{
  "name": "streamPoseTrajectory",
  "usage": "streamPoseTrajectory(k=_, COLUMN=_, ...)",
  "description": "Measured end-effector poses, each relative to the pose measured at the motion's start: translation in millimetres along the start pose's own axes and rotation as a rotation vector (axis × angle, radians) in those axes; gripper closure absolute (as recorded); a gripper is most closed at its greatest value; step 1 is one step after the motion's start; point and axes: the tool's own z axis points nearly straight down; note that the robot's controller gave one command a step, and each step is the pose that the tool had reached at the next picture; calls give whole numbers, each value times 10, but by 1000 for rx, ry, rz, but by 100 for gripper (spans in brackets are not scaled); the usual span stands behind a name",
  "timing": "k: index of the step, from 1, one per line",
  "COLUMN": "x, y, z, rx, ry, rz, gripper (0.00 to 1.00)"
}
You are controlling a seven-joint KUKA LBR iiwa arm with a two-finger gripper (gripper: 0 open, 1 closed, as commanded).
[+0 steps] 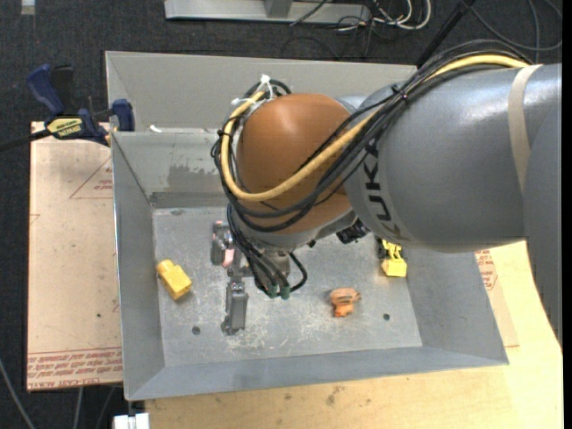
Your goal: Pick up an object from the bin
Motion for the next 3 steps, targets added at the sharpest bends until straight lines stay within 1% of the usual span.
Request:
streamPoseTrajectory(k=1, x=-14, y=-13, z=-44, rx=-2, ry=-7, rz=4, gripper=0)
streamPoseTrajectory(k=2, x=-20, y=-14, z=-38, rx=-2, ry=-8, rz=5, gripper=0)
streamPoseTrajectory(k=3, x=-36, y=6, z=402, rx=0, ry=-6, rz=-35, gripper=0)
